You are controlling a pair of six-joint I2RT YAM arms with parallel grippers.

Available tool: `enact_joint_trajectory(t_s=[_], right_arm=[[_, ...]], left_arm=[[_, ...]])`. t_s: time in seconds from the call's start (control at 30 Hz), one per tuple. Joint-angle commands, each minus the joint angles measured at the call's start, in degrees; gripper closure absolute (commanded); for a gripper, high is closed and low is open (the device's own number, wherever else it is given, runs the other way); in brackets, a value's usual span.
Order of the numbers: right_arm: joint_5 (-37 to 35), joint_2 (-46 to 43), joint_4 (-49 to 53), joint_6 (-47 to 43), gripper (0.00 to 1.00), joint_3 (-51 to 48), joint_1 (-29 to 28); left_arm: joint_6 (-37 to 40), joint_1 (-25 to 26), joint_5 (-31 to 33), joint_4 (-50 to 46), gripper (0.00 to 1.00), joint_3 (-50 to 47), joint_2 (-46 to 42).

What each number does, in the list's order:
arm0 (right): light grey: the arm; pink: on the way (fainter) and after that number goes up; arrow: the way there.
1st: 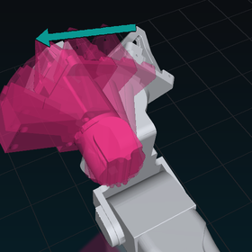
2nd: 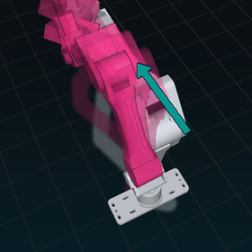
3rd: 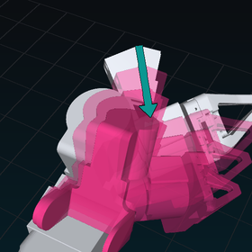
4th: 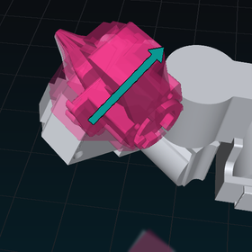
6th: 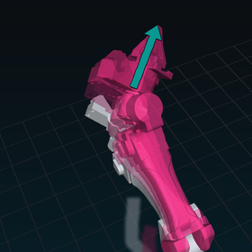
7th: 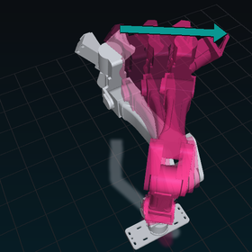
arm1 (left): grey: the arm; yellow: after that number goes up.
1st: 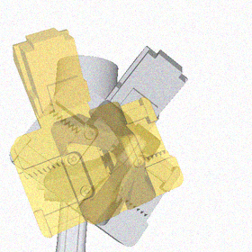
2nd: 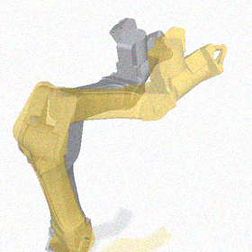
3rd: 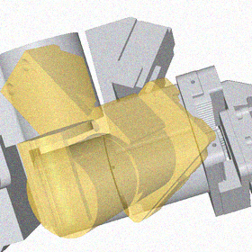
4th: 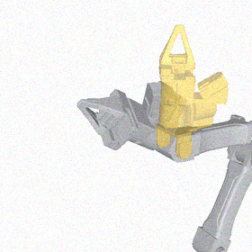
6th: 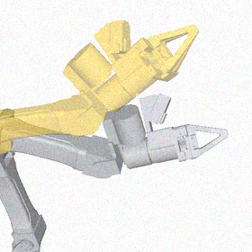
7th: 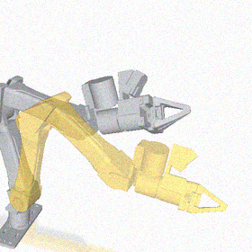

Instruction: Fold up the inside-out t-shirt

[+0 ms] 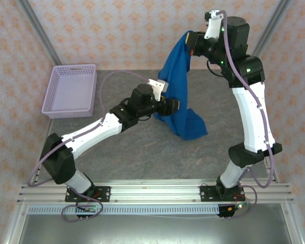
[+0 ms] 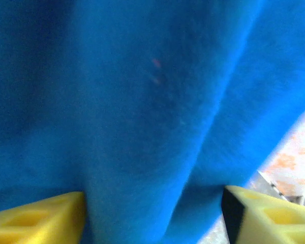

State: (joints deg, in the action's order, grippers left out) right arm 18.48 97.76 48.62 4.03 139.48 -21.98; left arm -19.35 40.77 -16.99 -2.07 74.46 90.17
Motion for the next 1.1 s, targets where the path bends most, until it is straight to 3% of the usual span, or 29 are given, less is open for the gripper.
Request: enact_joint_trajectory(t_s=[0.0, 0.1, 0.13, 0.23, 0.33, 0.53, 0.63, 0.83, 1.07], right_arm=[[0.33, -0.83, -2.08, 0.43, 1.0, 1.32, -0.11], [-2.33, -1.03, -1.51, -0.59, 1.0, 2.03, -0.17], [-4.43, -1.2, -0.88, -1.29, 1.0, 2.72, -0.16], [-11.7, -2.69, 0.21, -3.26, 1.0, 3.96, -0.15], [-13.8, -6.83, -2.59, -4.21, 0.99, 1.67, -0.24], [-5.27, -16.44, -10.92, -2.49, 0.99, -6.37, -0.2], [-2.16, -18.87, -12.27, -1.63, 0.99, -8.62, -0.09], [2.03, -22.16, -13.97, -0.54, 0.99, -13.36, -0.18], [3.16, -24.09, -16.69, 4.74, 0.99, -23.9, -0.14]], left_arm=[[5.12, -0.37, 7.17, -3.59, 0.47, 5.81, 1.71], [8.75, -0.7, 10.67, -7.78, 0.91, 10.17, 3.59], [9.5, -0.99, 11.49, -8.96, 1.0, 11.32, 3.73], [12.0, -2.2, 11.51, -10.45, 1.0, 14.13, 1.61], [15.89, -3.09, 12.98, -11.79, 1.0, 17.23, -3.12], [23.09, -4.75, 19.26, -11.97, 1.0, 21.01, -15.55], [25.53, -5.48, 20.32, -13.89, 1.0, 24.67, -17.66], [27.32, -6.71, 21.03, -22.24, 1.0, 33.73, -11.64], [24.41, -8.07, 20.22, -25.0, 1.0, 34.96, 1.69]])
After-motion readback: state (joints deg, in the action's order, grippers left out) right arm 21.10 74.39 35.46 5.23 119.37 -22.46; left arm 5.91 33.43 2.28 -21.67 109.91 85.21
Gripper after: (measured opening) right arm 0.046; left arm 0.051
